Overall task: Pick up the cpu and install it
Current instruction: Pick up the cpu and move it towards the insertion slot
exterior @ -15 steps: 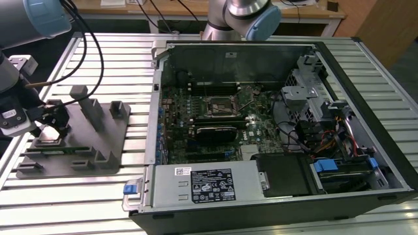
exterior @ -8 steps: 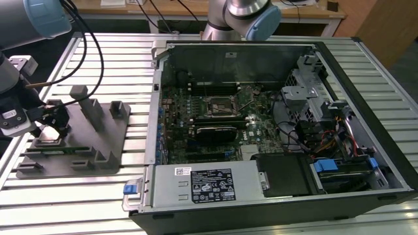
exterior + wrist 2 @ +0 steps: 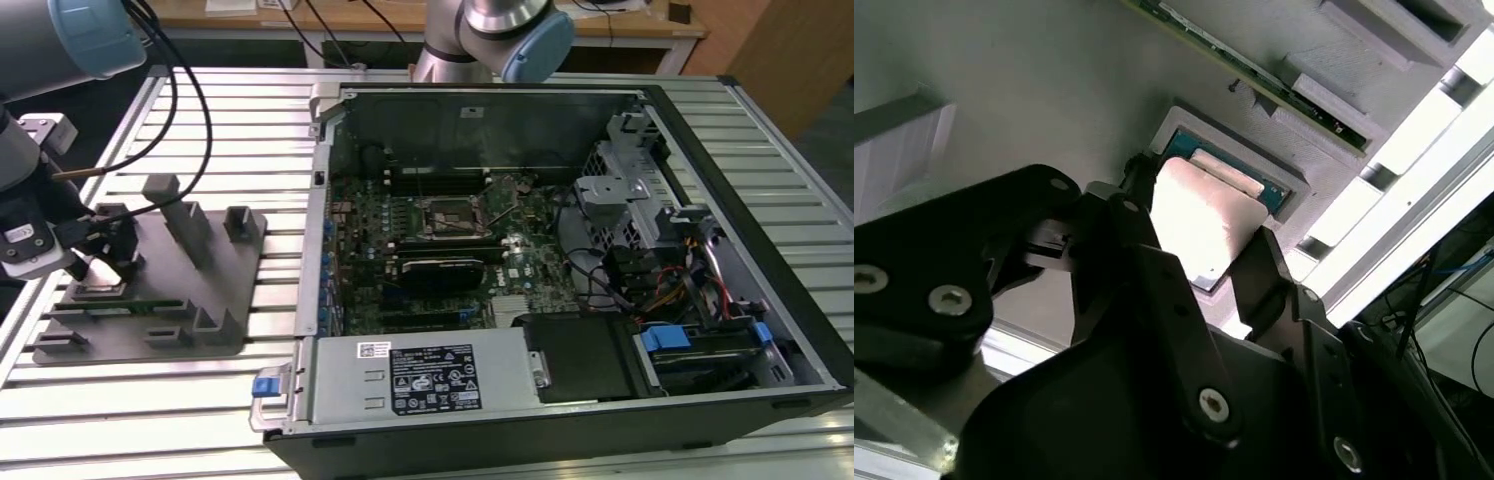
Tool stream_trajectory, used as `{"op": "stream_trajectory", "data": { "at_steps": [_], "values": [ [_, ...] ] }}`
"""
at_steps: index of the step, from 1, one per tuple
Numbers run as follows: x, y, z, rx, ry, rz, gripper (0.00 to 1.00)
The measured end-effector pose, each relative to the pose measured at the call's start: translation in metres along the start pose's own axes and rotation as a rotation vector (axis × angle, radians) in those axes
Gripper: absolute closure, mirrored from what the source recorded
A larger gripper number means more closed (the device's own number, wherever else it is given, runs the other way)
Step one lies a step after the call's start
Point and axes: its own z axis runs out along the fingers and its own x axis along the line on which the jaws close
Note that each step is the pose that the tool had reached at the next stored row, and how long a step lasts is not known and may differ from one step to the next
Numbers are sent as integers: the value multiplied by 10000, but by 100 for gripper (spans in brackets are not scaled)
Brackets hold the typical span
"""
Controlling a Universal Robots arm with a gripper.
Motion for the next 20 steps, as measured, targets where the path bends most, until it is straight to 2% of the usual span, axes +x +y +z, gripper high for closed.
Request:
{"op": "stream_trajectory", "data": {
  "at_steps": [1,11,14,15,20],
  "values": [
    [0,0,0,0,0,0,45],
    [-1,1,-10,-3,-4,0,45],
    [-1,2,-39,-1,-1,1,45],
    [-3,3,-102,-1,-2,0,45],
    [-5,5,-171,-1,-1,0,45]
  ]
}}
